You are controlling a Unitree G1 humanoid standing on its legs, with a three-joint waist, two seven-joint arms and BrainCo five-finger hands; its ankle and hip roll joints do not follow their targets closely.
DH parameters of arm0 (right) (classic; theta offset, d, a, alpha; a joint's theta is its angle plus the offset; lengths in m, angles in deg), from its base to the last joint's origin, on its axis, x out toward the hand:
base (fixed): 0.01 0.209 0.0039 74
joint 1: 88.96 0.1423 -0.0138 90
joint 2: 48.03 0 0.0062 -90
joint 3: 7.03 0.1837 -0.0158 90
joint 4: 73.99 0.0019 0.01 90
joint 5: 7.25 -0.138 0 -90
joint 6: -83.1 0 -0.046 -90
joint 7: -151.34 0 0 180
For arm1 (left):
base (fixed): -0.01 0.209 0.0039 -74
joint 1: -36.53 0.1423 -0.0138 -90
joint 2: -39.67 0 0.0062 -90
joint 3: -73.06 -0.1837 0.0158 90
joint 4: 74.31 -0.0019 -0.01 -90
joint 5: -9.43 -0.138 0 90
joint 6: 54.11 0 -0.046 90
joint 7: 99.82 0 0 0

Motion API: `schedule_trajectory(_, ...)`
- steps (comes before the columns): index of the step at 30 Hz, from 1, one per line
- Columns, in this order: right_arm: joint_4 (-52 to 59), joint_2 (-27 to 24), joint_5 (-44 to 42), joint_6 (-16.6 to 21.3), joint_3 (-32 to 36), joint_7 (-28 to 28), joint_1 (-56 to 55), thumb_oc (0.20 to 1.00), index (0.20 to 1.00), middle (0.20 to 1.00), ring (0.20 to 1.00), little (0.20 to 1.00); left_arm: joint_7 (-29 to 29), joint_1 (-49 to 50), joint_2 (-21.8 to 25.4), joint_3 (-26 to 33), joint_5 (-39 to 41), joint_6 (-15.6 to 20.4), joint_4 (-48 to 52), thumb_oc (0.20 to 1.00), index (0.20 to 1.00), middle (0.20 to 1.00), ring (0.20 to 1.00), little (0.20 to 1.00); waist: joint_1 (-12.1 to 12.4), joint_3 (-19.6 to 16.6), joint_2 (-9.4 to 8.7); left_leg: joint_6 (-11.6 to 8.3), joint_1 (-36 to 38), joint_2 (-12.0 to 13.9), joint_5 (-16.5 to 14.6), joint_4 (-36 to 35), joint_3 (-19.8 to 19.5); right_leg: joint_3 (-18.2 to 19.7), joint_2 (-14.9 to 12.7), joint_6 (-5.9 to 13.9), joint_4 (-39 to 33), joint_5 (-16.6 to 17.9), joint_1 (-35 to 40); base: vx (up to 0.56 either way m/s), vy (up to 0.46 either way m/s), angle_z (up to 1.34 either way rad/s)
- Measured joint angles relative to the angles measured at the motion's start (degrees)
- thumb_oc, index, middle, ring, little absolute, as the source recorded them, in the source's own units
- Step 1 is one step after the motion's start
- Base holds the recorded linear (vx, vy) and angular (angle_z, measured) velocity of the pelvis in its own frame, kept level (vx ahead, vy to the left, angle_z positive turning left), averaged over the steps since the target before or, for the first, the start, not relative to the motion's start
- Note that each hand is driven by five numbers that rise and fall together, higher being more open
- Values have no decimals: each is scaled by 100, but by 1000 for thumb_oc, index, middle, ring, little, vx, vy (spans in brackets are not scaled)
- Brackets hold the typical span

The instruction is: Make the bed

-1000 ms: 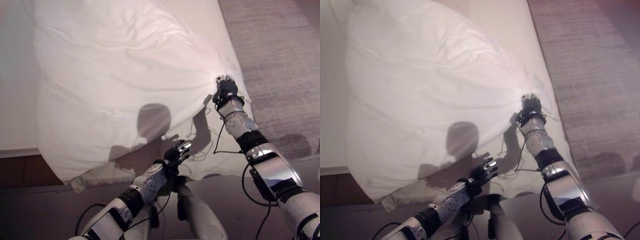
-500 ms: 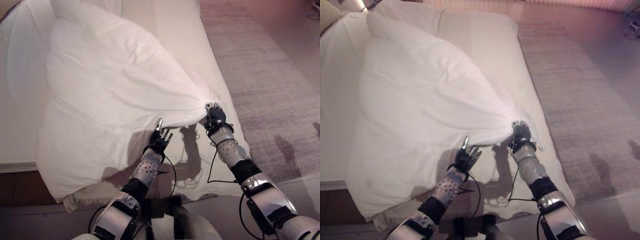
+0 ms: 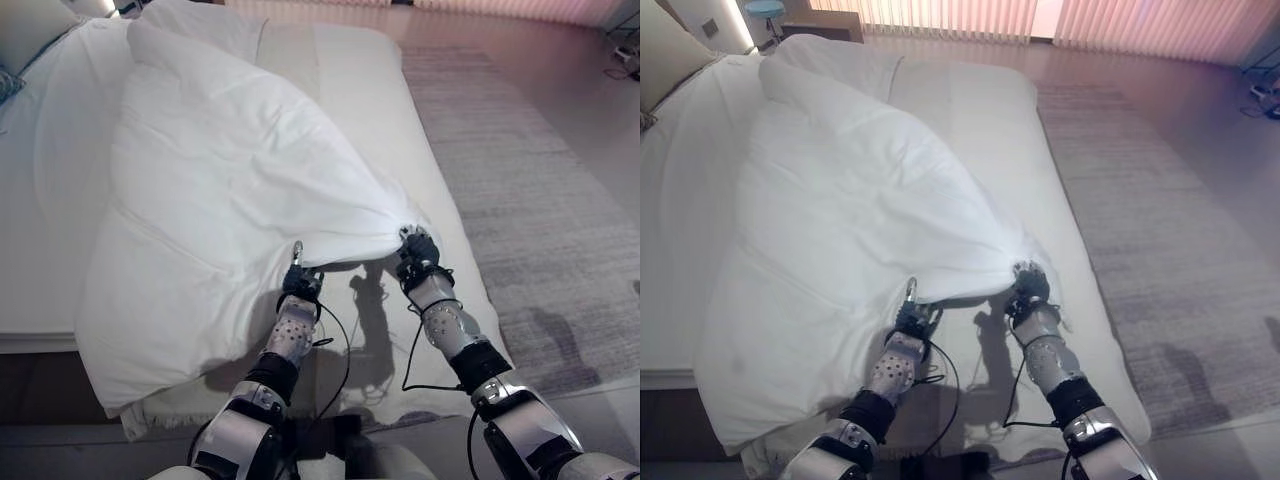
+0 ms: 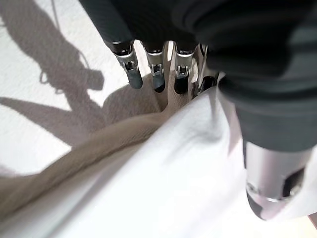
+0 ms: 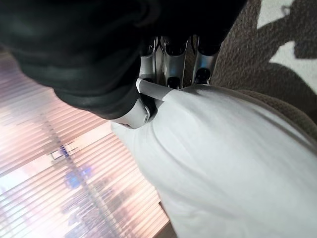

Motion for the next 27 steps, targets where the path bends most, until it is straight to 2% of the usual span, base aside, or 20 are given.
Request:
schedule_trajectory(10,699,11,0,20,17,35,-646,200,200,200,200,200,163,-16,-147,352,-2,0,-150,1000,1000,1000,1000,1000,3,-77,-33,-23,109,28,-33,-2,-71,-69,23,-64,0,-49,141,39,-19,4)
schedule_trajectory(15,769,170,0,47,179,37,-926,200,200,200,200,200,231,-14,-190,462,0,6,-116,1000,1000,1000,1000,1000,9,-147,-33,-35,113,40,-43,-2,-174,-166,29,-91,0,-91,185,35,-20,11)
schedule_trajectory(16,771,192,0,47,218,31,-976,200,200,200,200,200,237,-3,-185,463,0,6,-106,721,721,721,721,721,10,-148,-31,-40,121,41,-47,-2,-188,-175,29,-92,0,-98,198,33,-21,9)
schedule_trajectory(17,768,294,0,47,340,28,-1082,200,200,200,200,200,234,24,-198,462,0,6,-89,200,200,200,200,200,6,-148,-31,-45,147,41,-51,-2,-226,-213,28,-113,0,-114,237,26,-23,12)
schedule_trajectory(20,695,409,-2,46,419,-24,-1298,200,200,200,200,200,183,214,-212,452,-14,2,4,200,200,200,200,200,5,-211,-33,-58,197,45,-70,-2,-322,-312,29,-147,0,-180,319,12,-14,18)
schedule_trajectory(23,575,506,-3,45,422,-144,-1440,200,200,200,200,200,16,579,-157,449,-358,-50,89,200,200,200,200,200,12,-299,-25,-67,216,56,-80,-2,-333,-331,37,-165,0,-207,348,5,-4,4)
schedule_trajectory(27,131,741,-3,36,582,-370,-1637,200,200,200,200,200,-324,1003,-62,439,-912,-286,142,200,200,200,200,200,9,-369,12,-79,316,59,-121,-11,-449,-421,37,-190,0,-281,484,32,-8,12)
